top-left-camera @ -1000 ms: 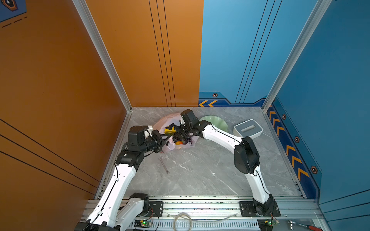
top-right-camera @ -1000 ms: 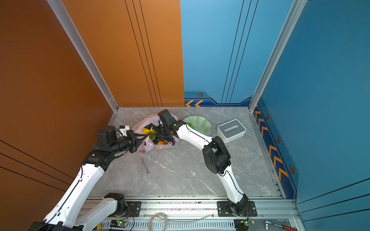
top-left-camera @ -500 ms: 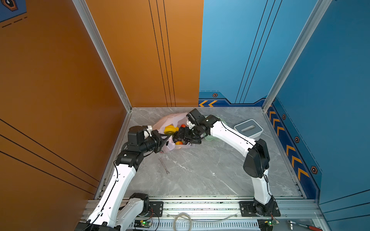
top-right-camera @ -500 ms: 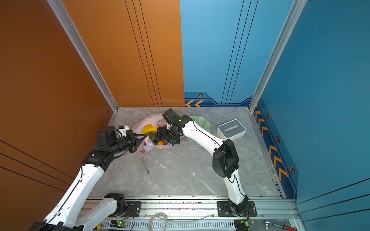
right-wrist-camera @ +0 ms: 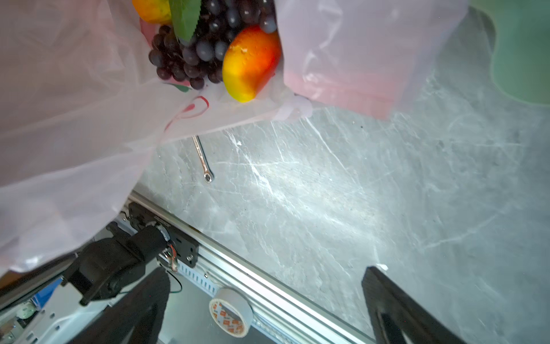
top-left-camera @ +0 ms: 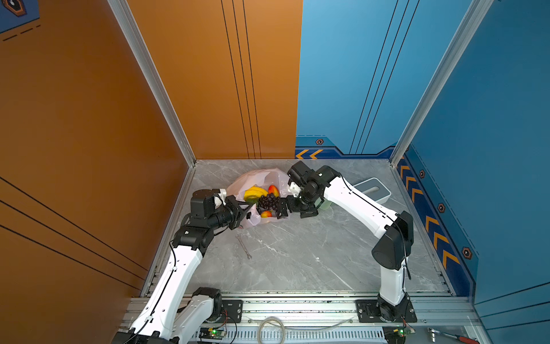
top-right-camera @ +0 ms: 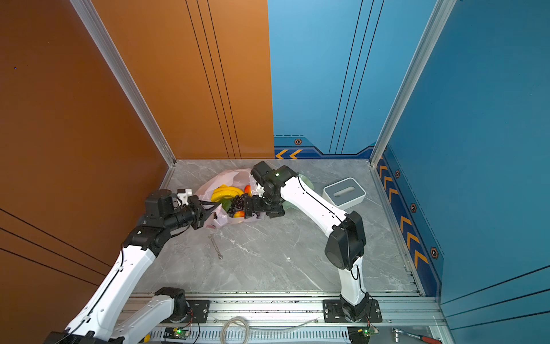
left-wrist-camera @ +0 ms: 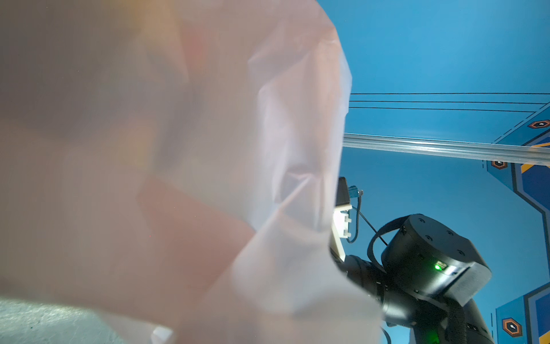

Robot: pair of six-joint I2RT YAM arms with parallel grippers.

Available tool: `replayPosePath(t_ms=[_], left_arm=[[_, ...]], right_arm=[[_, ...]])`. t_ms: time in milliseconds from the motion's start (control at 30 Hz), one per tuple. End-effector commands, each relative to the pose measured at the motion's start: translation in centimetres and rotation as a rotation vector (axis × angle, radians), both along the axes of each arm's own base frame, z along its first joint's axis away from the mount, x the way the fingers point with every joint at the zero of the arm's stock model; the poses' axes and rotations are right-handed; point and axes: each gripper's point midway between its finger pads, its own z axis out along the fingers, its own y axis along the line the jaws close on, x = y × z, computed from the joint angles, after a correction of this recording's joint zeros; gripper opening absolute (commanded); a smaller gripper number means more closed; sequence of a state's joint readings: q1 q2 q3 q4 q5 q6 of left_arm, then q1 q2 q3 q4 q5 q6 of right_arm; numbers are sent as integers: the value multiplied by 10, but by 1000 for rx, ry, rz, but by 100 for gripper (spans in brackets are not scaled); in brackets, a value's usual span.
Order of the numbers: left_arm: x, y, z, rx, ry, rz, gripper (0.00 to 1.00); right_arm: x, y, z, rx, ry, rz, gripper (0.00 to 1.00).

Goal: Place the fruits into the plastic bag
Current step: 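Release the fruit and withdraw the right gripper from the pink bag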

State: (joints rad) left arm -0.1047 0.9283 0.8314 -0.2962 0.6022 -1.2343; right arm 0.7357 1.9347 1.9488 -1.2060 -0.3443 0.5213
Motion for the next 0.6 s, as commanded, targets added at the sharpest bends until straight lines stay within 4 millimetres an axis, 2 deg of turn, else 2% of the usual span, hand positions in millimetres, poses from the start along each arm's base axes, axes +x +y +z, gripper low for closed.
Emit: replayPosePath(t_ms=[0, 100, 333, 567], left_arm=[[-1, 5, -4, 28, -16, 14, 0], [-2, 6, -6, 30, -13, 18, 0], [-5, 6, -9, 29, -9, 22, 0], [-7, 7, -12, 27, -3, 32, 0]], right_arm=[[-17, -41, 15, -94, -34, 45, 100], [-25, -61, 20, -140, -45, 58, 100], [-25, -125, 25, -257, -75, 12, 100], [-2, -187, 40, -437, -198, -48, 100]])
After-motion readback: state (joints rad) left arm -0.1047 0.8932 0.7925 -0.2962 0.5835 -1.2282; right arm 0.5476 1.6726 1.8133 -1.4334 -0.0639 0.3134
